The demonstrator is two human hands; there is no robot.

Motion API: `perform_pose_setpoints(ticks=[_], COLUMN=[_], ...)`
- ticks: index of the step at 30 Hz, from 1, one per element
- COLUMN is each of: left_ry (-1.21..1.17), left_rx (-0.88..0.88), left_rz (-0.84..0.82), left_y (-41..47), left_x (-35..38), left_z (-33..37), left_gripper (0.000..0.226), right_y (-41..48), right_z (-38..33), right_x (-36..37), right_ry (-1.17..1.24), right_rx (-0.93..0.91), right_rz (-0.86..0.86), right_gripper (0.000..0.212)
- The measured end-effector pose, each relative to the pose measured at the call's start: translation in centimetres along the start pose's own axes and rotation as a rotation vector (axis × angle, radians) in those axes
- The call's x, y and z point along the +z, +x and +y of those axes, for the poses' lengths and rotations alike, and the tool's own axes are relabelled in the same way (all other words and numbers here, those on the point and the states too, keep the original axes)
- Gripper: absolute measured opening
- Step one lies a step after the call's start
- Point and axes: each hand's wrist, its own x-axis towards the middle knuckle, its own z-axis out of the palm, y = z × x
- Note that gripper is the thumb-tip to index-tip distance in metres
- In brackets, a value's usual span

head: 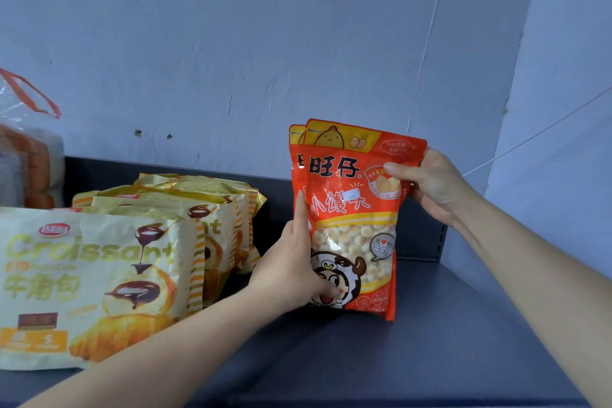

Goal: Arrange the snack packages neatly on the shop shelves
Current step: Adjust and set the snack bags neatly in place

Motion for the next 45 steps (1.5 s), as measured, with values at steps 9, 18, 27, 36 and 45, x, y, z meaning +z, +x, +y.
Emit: perform_pose_setpoints(ticks=[9,18,27,36,45], left_ry=[-0.325,-0.620,-0.702,-0.553,-0.184], left_rx=[-0.062,-0.120,-0.119,0.031,0.134], left_rz=[-0.176,-0.283,-0.306,-0.311,-0.108], left_y=[3.0,6.0,6.2,4.5,3.1], left_x=[-3.0,-3.7,-2.8,-3.3,-1.9], left_z=[1.0,1.8,2.0,2.7,2.6], left_gripper=[0.143,0.120,0.106,0.120,0.146], right_y=[-0.7,-0.9,-0.8,-0.8,-0.9], right_z=[0.4,0.1,1.8,2.0,2.1], right_x=[1.2,2.0,1.1,0.4,0.7], right_ry=[-0.317,-0.147,-0.113,-0.250,-0.421], right_rx=[0.035,0.211,0.116,0.046,-0.220], right_rz=[0.328,0.085,0.074,0.145,0.327], right_gripper=[0.071,0.036,0.060,0.057,0.032])
